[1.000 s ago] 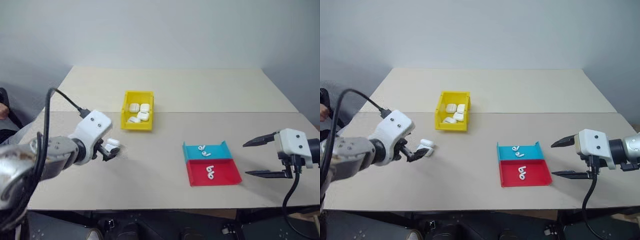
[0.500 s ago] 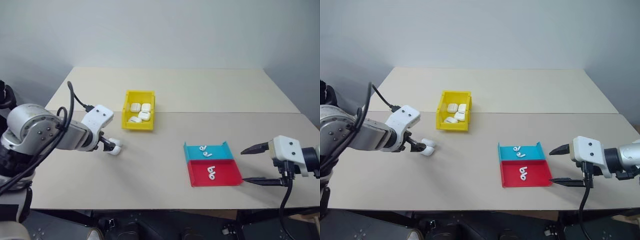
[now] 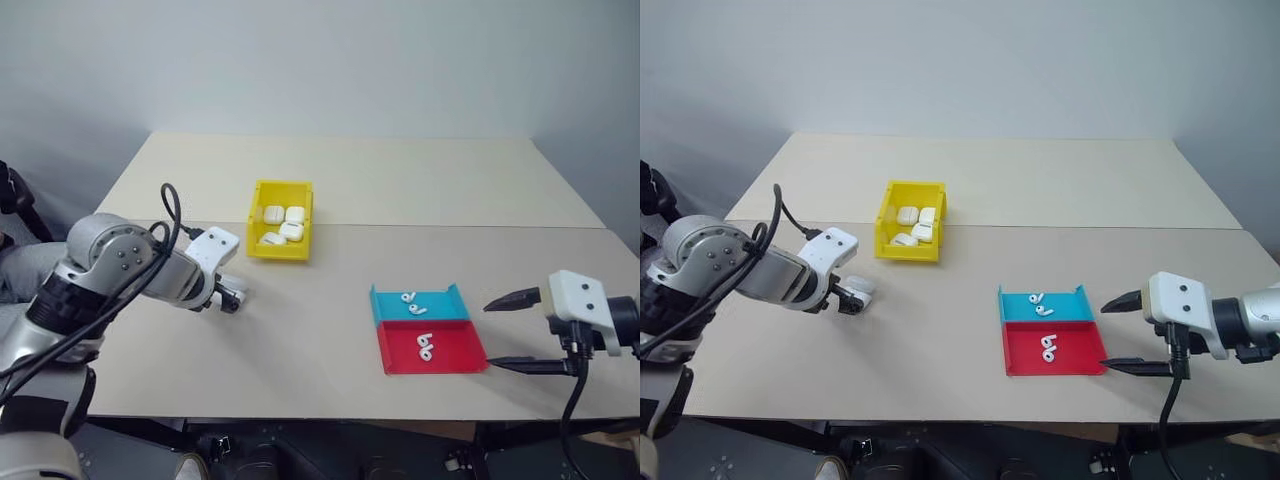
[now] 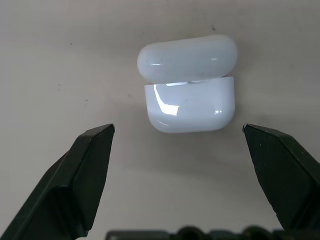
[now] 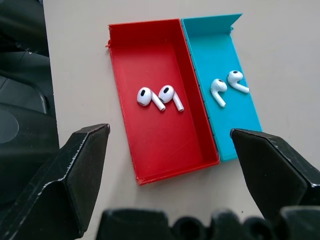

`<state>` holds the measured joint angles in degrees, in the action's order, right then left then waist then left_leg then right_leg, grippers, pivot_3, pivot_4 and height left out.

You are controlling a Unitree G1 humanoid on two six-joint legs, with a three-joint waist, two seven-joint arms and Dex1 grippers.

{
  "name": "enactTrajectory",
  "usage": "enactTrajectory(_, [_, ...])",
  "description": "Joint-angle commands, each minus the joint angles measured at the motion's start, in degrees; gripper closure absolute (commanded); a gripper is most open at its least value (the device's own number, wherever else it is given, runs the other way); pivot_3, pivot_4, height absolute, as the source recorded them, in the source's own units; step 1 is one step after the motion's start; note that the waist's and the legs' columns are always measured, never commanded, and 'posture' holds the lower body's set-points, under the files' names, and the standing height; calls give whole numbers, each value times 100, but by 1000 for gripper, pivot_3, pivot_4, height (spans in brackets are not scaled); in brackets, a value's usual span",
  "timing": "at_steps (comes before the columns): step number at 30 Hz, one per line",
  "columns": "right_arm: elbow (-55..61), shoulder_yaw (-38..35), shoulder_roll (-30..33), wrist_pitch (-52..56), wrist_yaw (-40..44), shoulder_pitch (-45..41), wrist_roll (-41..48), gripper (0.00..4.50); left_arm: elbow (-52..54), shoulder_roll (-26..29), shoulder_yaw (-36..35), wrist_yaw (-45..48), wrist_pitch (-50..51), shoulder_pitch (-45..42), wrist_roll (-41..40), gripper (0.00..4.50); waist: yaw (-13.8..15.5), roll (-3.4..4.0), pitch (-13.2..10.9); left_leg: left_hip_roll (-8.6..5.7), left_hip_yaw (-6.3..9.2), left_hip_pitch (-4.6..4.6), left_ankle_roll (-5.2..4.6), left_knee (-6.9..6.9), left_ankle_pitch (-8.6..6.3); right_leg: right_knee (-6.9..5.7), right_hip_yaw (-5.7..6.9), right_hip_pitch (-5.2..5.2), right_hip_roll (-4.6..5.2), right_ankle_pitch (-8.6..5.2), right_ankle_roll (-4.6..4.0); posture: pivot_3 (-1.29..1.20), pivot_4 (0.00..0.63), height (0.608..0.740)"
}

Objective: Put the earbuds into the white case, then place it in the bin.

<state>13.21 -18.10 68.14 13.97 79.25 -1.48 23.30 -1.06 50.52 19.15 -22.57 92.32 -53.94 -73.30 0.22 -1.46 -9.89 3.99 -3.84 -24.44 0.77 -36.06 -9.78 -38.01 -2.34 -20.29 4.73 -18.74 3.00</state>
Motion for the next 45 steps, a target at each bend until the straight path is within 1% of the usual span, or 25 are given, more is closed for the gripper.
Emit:
enactTrajectory(1, [112, -259, 90, 29, -54, -15, 7, 33, -150, -162, 7, -117, 18, -211, 199, 0, 4, 0, 0, 0, 0, 0, 1, 0, 0, 0, 0, 0, 0, 0, 0, 0, 150, 740])
enactTrajectory(6, [153, -305, 82, 83, -113, 14, 1, 33, -394, -428, 32, -38, 18, -279, 585, 0, 8, -1, 0, -1, 1, -1, 9, 0, 5, 1, 1, 0, 0, 0, 0, 0, 150, 740])
enactTrajectory(8, [168, -330, 78, 108, -133, 57, -15, 33, -458, -500, 67, 48, 18, -297, 763, 0, 10, -1, 0, -2, 1, -1, 23, 2, 14, 1, 1, 0, 0, 0, 0, 0, 150, 740])
enactTrajectory(14, [251, -480, 71, 127, -160, 244, -40, 33, -507, -655, 129, 322, 18, -338, 1212, 0, 23, -1, -1, -3, 3, -4, 25, 1, 15, 2, 4, -1, 0, 0, 1, 0, 150, 740])
enactTrajectory(16, [263, -522, 72, 126, -169, 289, -49, 33, -647, -708, 57, 501, 18, -343, 1182, 0, 26, -1, -1, -3, 2, -4, 24, 1, 14, 1, 4, -1, 1, 0, 1, 0, 150, 740])
enactTrajectory(22, [211, -385, 81, 79, -278, 214, -158, 33, -835, -841, 186, 951, 18, -358, 1613, 0, 36, 0, 0, -4, 4, -2, 23, -1, 14, 0, 6, 2, 2, 0, 1, 0, 150, 740])
enactTrajectory(31, [179, -203, 37, 44, -372, 98, -247, 33, -962, -773, 68, 1593, 18, -271, 2134, 0, 41, 1, 1, -5, 7, -1, 22, -1, 14, -1, 9, 4, 2, 0, 1, 0, 150, 740])
enactTrajectory(35, [196, -211, 30, 33, -401, 151, -278, 33, -1119, -681, -50, 2136, 18, -337, 2083, 0, 38, 1, 1, -5, 6, -1, 22, 0, 13, -1, 9, 3, 2, -1, 1, 0, 150, 740])
enactTrajectory(40, [194, -189, 33, 83, -471, 146, -309, 33, -1072, -620, 82, 2559, 18, -372, 2688, 0, 38, 0, 0, -5, 6, -11, 22, 0, 13, 2, 10, -3, 2, -1, 2, 0, 150, 740])
enactTrajectory(45, [235, -189, 3, 113, -551, 200, -324, 33, -1165, -642, 44, 3097, 17, -457, 3176, 0, 22, 0, 0, -5, 6, -13, 21, 0, 13, 1, 12, -5, 2, -1, 2, 0, 150, 740])
